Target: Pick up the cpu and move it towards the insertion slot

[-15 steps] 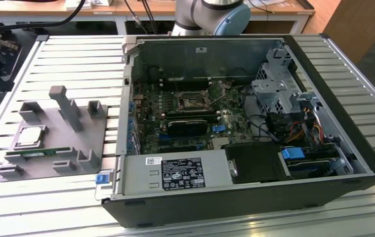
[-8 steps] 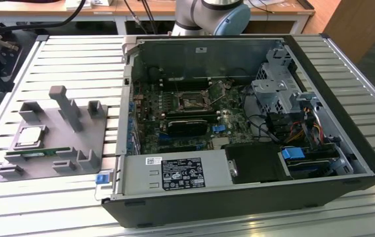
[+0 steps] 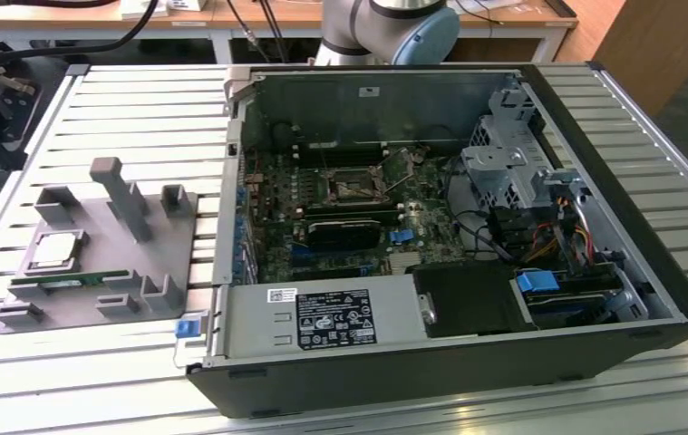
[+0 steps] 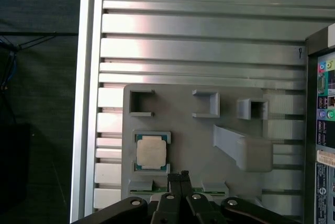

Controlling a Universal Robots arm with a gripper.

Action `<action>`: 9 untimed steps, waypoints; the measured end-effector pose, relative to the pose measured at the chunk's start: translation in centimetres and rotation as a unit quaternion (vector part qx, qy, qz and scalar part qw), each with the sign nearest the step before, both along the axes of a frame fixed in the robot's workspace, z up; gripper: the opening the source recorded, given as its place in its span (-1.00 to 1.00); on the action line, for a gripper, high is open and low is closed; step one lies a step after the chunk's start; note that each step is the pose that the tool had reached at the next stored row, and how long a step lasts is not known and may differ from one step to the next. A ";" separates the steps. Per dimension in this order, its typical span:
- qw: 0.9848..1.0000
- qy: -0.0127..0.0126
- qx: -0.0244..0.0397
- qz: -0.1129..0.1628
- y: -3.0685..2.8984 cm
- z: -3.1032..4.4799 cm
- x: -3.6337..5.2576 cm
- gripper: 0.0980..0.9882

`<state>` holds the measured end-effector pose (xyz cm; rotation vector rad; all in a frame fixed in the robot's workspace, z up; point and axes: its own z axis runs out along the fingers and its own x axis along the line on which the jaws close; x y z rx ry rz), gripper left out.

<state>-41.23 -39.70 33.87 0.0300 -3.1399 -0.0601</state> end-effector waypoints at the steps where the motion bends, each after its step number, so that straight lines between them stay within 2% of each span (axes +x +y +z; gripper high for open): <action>1: 1.000 0.000 0.000 0.000 0.00 -0.02 0.00 -0.98; 9: 1.000 0.000 0.000 0.000 0.00 -0.29 -0.05 -0.98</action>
